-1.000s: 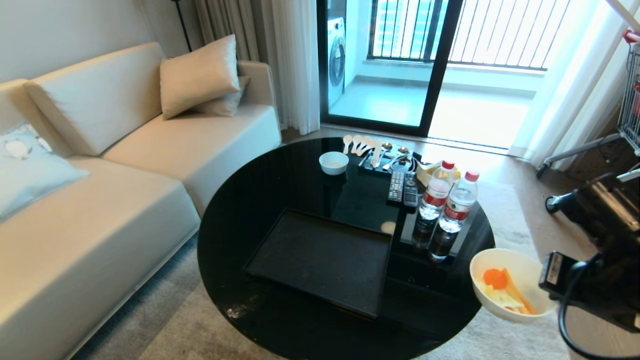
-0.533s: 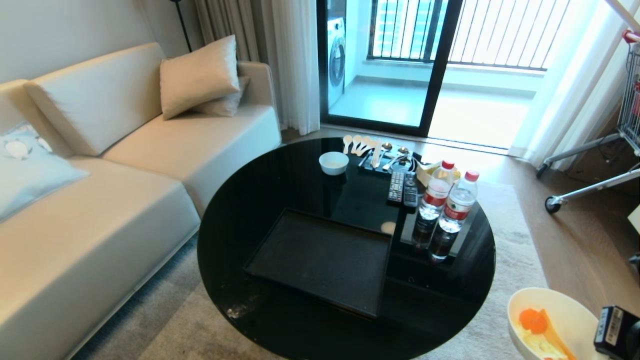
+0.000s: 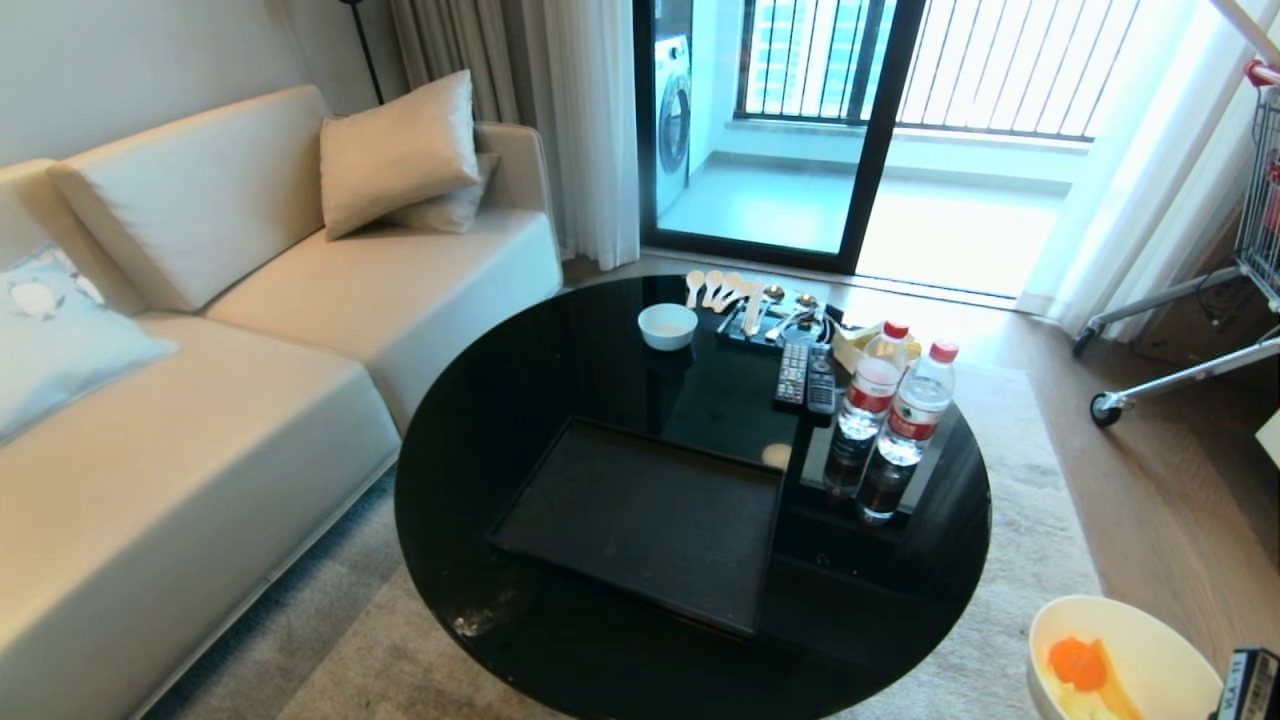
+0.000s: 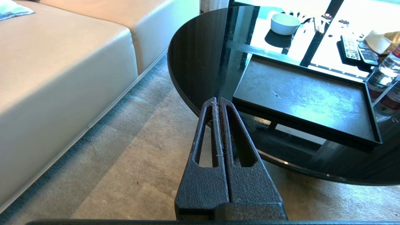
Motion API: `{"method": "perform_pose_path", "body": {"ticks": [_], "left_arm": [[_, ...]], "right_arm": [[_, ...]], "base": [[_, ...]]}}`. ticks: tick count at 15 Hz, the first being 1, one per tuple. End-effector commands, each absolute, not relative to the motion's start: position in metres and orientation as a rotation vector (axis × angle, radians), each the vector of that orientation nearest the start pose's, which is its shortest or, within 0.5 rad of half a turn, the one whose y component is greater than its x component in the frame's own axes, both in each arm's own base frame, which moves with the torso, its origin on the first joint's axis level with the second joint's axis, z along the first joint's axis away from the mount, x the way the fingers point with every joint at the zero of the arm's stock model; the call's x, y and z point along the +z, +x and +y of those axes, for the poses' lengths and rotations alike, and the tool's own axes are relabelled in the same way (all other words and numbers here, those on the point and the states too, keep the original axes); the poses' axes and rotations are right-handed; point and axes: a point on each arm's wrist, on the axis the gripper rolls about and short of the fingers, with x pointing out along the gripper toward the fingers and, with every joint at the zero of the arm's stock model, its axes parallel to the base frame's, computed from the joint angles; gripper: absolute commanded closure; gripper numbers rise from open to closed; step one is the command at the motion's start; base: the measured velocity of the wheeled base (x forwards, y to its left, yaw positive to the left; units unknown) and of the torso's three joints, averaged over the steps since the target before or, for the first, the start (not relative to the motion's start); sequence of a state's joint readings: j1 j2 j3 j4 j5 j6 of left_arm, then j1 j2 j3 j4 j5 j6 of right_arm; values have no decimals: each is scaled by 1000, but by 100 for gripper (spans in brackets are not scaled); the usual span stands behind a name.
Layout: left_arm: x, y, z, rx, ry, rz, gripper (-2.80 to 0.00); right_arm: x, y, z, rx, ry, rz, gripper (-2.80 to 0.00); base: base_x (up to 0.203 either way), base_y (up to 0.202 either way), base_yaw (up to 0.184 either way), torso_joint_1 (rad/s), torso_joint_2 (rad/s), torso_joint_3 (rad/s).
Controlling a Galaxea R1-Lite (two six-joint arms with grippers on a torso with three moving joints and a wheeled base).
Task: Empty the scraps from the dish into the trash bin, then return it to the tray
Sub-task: Move the bowl over the trash can
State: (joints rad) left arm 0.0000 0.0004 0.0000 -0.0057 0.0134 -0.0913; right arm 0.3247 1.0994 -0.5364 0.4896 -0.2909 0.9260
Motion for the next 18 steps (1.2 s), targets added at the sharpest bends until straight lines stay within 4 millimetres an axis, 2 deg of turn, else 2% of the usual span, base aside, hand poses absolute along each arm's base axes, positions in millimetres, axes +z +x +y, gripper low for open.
{"method": "perform_pose_path", "body": {"ticks": [1, 18], "left_arm": [[76, -23, 0, 14, -92, -7, 0], [76, -23, 0, 14, -92, -7, 0]], "right_arm": [[151, 96, 26, -421, 539, 906, 0], [152, 95, 25, -416, 541, 902, 0]], "base": [[0, 0, 0, 0, 0, 0], [0, 0, 0, 0, 0, 0]]}}
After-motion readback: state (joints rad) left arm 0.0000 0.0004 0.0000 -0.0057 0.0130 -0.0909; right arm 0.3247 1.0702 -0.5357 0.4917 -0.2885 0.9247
